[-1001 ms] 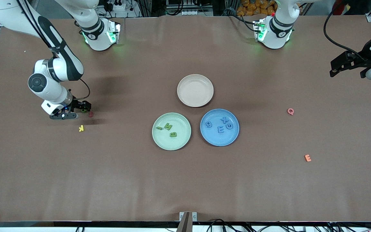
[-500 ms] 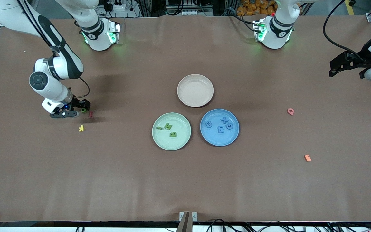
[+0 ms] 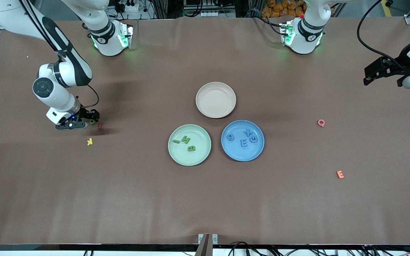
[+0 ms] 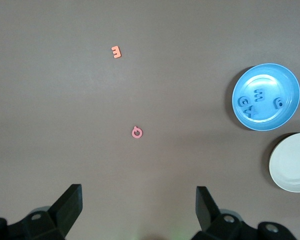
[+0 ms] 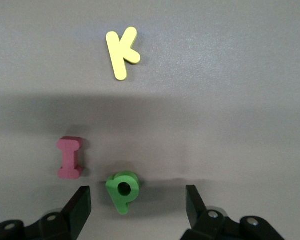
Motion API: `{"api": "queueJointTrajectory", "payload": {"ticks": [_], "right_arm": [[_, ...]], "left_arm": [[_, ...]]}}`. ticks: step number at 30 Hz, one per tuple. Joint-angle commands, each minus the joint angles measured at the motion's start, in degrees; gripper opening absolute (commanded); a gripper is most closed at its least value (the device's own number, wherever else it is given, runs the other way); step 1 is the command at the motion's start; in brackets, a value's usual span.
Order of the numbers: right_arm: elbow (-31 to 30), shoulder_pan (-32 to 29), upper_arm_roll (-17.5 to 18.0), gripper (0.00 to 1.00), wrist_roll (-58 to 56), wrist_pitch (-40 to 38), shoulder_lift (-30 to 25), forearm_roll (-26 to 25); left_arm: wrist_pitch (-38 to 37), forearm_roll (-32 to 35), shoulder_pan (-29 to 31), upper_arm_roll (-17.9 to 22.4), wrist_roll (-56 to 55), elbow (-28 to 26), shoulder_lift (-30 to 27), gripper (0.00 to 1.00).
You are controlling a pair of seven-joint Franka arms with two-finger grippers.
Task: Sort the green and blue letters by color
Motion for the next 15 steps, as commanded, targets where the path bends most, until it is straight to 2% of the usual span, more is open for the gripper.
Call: {"api": "queueJointTrajectory", "payload": {"ticks": [1,10,15], "right_arm": [[-0.84,-0.74,0.45,0.80,-0.28,0.98,-0.50,-1.25],[-0.67,-0.21,0.45,0.78,0.25,2.47,0.20,-1.25],[-0.67,-0.13,0.54,0.73,0.42,2.74,0.20,-1.25]], "left_arm": [[-1.36,-1.23,0.30,0.00,1.14,1.33,0.49,1.00],[-1.36,-1.23,0.48,0.00,1.23,1.24,0.58,1.00],[-1.27,-1.23,0.56,0.00,1.23,1.16,0.58,1.00]]}}
